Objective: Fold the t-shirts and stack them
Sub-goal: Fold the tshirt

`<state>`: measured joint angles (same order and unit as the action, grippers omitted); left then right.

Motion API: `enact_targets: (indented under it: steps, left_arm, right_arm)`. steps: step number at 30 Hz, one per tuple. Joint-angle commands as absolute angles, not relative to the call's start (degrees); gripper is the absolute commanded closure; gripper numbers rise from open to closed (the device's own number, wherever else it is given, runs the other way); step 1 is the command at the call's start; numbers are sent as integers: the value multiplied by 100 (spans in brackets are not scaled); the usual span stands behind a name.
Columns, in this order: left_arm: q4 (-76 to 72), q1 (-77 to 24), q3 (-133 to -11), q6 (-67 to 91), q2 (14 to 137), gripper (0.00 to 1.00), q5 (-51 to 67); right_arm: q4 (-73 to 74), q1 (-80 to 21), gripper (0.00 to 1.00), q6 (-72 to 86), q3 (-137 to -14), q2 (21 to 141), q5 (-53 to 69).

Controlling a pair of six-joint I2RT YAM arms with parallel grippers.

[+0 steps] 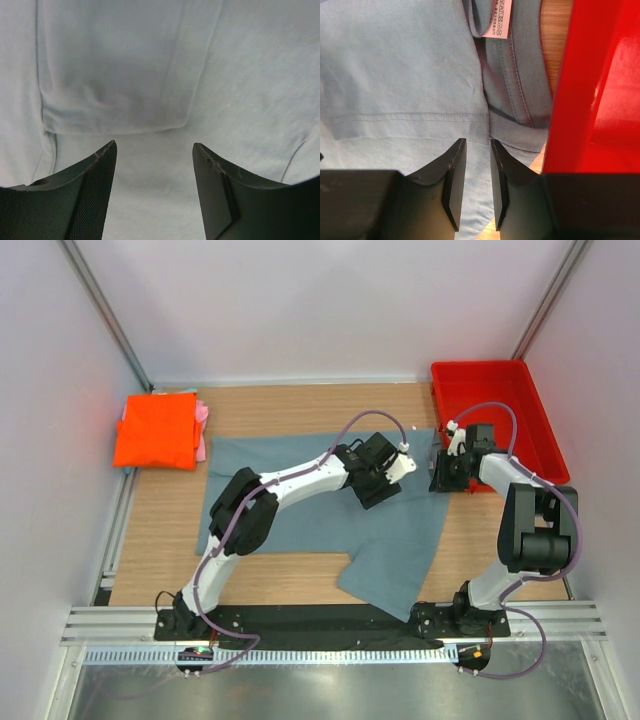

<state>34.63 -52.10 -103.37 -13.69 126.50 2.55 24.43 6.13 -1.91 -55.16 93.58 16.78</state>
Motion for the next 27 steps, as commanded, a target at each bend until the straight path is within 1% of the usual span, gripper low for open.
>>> enact_targets:
  steps: [1,10,13,15,16,17,18,21,22,24,26,27]
  left_arm:
    - [3577,-5203,-10695,-1345,12805,37,114]
    - [3682,-5221,-11144,-1318,13166,37,123]
    - [3709,-5229,-11223,-1266,13227,39,140]
    - [3735,-5229,-11215,-1248,13219,44,193]
    - [3753,-5229,-11215,-1248,13219,46,237]
    - [3744,-5229,-11206,-1248,13201,51,246]
    - [3770,-5229,-11215,-1239,13192,54,272]
    - [3814,-5230,-11171,-1222,13157,63,386]
    - [3806,-5229,-11145,-1213,13122,69,404]
    - [3806,-5229,-11074,-1213,13096,73,448]
    - [3806,-5238,-11022,-1230,13043,80,474]
    - [3806,-5238,-10978,-1222,13026,80,501]
  right_arm:
    - [2373,721,69,-246,-5502,9324,1591]
    - [2303,747,73,-220,-5520,9545,1626]
    - [2285,773,76,-229,-5520,9589,1643]
    - [2276,800,78,-220,-5520,9624,1661]
    - [2276,800,80,-220,-5528,9633,1670]
    - [2276,809,82,-220,-5520,9642,1687]
    - [2268,826,87,-211,-5511,9659,1687]
    - [2250,852,94,-193,-5502,9659,1740]
    - [2250,853,95,-193,-5493,9642,1749]
    - [2250,861,98,-202,-5484,9607,1758]
    - [2241,879,98,-193,-5467,9571,1793]
    - [2241,870,98,-193,-5458,9545,1793]
